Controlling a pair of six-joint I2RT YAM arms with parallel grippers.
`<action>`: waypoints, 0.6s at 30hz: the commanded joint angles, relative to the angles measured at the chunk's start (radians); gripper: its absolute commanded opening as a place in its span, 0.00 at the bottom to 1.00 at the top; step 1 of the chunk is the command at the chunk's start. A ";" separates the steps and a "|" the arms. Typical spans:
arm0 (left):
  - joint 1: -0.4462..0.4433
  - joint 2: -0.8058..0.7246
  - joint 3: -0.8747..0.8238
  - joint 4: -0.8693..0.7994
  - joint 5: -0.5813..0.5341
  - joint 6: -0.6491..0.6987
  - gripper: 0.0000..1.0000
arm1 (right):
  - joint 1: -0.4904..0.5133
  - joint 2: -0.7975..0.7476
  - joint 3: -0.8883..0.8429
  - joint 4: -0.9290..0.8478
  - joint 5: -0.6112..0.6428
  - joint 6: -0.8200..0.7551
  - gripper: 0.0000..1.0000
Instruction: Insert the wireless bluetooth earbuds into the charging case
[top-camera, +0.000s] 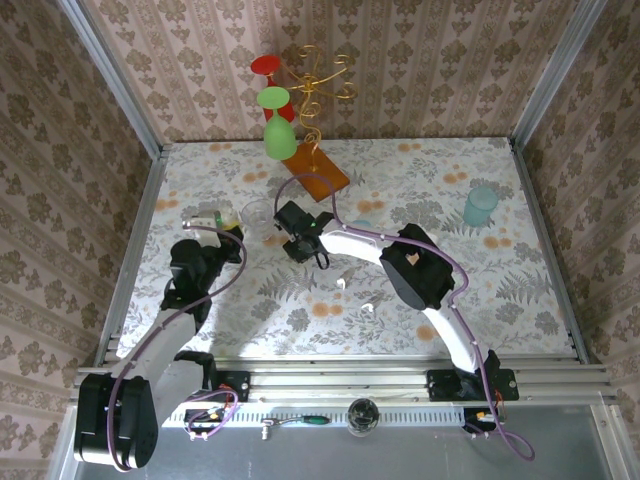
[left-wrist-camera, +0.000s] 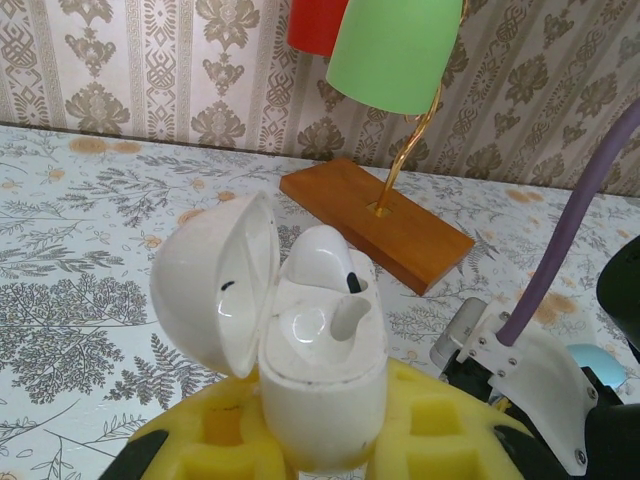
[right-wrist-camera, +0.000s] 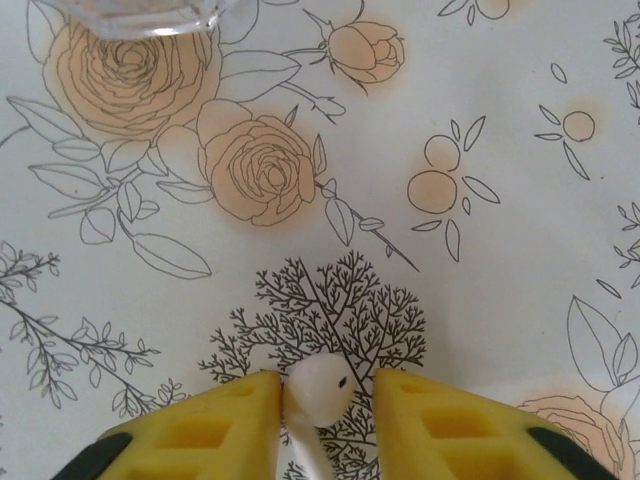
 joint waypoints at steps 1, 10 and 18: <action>0.008 -0.002 0.034 0.008 0.018 -0.009 0.00 | -0.006 0.027 0.028 -0.056 -0.019 0.013 0.26; 0.008 0.012 0.044 0.012 0.028 -0.002 0.00 | -0.005 -0.002 0.001 -0.104 -0.021 0.014 0.17; 0.008 0.057 0.049 0.042 0.040 0.007 0.00 | -0.013 -0.092 -0.139 -0.066 -0.045 0.025 0.18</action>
